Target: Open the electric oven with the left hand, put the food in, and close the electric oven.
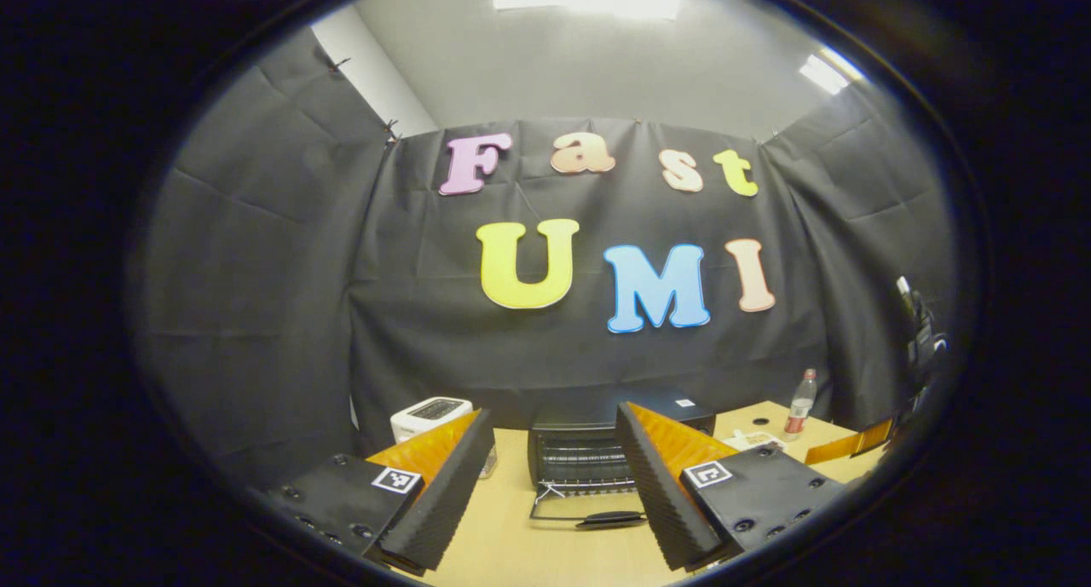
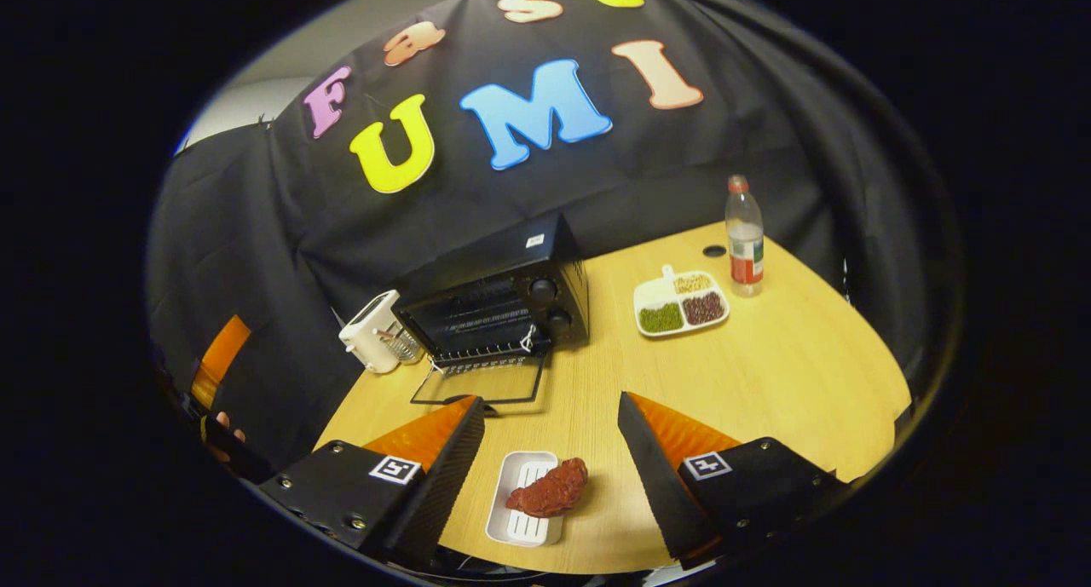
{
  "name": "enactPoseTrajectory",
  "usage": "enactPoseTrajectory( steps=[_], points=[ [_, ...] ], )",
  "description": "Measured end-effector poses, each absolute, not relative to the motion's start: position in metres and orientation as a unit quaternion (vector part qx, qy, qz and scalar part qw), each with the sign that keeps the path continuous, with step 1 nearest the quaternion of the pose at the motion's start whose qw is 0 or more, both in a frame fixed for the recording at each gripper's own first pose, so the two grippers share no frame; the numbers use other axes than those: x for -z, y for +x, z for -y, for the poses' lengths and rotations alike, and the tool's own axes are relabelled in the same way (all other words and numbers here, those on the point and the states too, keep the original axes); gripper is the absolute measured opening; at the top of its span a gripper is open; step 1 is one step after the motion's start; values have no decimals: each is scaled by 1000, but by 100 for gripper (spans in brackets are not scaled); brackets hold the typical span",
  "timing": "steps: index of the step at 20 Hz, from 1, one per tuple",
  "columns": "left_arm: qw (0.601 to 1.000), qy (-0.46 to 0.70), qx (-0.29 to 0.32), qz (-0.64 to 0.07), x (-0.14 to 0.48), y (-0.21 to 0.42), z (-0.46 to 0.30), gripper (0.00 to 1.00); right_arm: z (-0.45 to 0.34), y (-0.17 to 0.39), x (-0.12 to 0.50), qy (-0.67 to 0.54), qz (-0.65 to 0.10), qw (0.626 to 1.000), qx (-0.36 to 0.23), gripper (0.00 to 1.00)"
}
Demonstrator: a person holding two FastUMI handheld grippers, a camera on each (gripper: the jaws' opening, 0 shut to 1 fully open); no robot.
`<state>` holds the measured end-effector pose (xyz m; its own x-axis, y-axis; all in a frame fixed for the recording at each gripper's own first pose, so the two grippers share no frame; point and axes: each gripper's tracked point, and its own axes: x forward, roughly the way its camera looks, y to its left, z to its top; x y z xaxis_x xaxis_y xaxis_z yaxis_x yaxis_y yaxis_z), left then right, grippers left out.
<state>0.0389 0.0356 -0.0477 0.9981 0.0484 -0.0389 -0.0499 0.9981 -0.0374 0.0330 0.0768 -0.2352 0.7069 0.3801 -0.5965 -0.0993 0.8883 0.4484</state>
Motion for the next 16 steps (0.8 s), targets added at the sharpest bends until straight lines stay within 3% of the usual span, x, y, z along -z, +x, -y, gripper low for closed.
enactPoseTrajectory(
  steps=[2,6,9,14,15,16],
  points=[
    [999,-11,-37,-9,40,32,-46,91,-78,31,254,203,-386,891,-128,96],
    [999,-8,-47,-10,41,19,-52,100,-83,20,285,218,-429,867,-132,97],
    [998,-7,-58,-17,46,11,-60,96,-90,12,298,247,-456,844,-141,94],
    [997,3,-72,-20,46,2,-73,98,-97,-3,321,290,-501,804,-136,93],
    [997,5,-74,-22,47,1,-75,99,-98,-1,328,302,-506,796,-135,72],
    [997,5,-75,-23,47,-1,-75,99,-103,-7,327,317,-515,785,-135,74]
  ],
)
